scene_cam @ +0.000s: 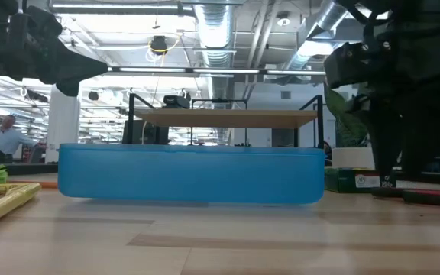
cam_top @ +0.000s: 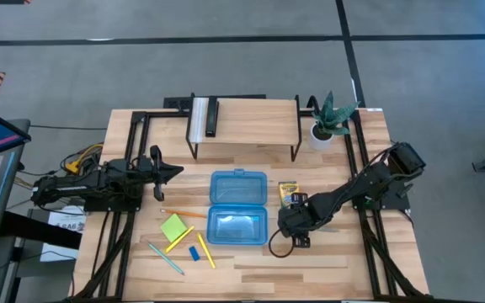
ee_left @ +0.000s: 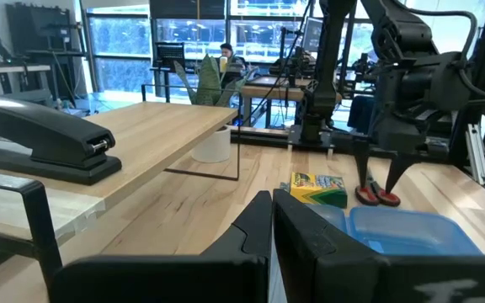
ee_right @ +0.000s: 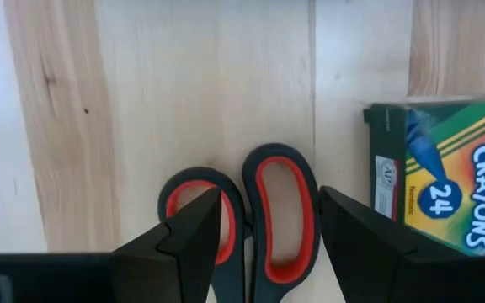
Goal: Pack school essentials
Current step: Put the black scissors into the blue supply box, then put the green sticky notes into the blue supply box
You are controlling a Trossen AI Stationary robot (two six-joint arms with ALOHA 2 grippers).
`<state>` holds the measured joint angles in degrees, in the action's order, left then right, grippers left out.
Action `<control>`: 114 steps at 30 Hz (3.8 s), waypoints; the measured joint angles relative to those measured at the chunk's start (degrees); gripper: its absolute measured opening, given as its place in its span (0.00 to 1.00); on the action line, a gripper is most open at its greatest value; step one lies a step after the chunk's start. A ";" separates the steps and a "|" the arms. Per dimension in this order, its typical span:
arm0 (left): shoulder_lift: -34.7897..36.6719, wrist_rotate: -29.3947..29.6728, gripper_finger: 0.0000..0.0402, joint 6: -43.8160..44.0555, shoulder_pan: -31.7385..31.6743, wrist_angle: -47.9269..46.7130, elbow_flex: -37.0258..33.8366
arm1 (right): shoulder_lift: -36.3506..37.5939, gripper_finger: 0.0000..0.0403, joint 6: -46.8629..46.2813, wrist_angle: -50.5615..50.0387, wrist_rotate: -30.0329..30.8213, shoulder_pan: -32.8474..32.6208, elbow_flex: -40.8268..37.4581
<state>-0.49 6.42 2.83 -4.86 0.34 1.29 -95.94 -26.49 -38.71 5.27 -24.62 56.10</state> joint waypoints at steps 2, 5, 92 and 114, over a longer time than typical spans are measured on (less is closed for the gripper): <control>0.00 0.00 0.01 0.00 0.00 0.00 -0.01 | 0.00 0.55 -0.02 0.11 -0.69 -0.57 0.00; 0.00 0.00 0.01 0.00 0.00 0.00 0.00 | 0.04 0.55 -0.33 1.89 -0.84 -1.44 -1.02; -0.24 -1.55 0.01 1.48 0.00 -0.20 0.01 | -22.38 0.17 29.01 10.11 -7.03 11.31 37.84; -0.63 -1.55 0.01 1.97 0.00 -0.24 0.00 | -27.10 0.37 26.50 12.73 -8.60 13.99 42.03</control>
<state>-1.13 4.87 4.80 -4.86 0.11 1.30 -123.04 0.01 -25.97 -3.34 -10.63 98.13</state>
